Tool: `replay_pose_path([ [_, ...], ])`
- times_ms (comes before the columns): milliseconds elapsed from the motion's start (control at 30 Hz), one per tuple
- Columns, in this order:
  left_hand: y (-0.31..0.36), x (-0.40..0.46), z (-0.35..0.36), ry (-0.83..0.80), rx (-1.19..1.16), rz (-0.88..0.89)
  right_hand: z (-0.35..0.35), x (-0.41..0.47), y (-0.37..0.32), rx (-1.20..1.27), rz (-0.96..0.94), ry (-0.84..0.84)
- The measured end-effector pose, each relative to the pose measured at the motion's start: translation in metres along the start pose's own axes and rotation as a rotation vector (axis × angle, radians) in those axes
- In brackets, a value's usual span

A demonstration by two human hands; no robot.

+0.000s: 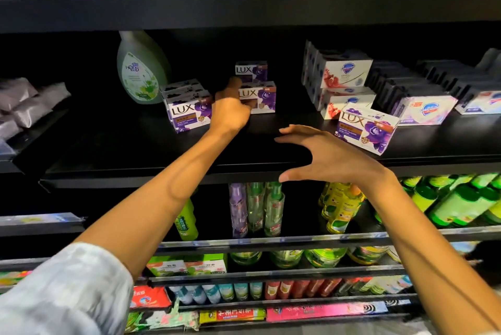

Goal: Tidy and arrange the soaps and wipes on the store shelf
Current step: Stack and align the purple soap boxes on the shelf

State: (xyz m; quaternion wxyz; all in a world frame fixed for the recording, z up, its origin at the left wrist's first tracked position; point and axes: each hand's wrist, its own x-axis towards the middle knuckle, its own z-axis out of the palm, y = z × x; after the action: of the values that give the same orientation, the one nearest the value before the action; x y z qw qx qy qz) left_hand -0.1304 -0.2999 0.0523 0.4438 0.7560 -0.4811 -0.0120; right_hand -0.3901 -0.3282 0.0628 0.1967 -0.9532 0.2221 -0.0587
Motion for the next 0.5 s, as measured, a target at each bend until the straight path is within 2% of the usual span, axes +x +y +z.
replay_pose_path([
  [267,-0.002,0.051,0.027,0.05,0.013,-0.068,0.002,0.005,0.008,-0.009,-0.02,0.004],
  [500,-0.015,0.078,0.042,0.12,-0.1,-0.093,0.002,0.007,0.01,-0.014,-0.04,0.012],
])
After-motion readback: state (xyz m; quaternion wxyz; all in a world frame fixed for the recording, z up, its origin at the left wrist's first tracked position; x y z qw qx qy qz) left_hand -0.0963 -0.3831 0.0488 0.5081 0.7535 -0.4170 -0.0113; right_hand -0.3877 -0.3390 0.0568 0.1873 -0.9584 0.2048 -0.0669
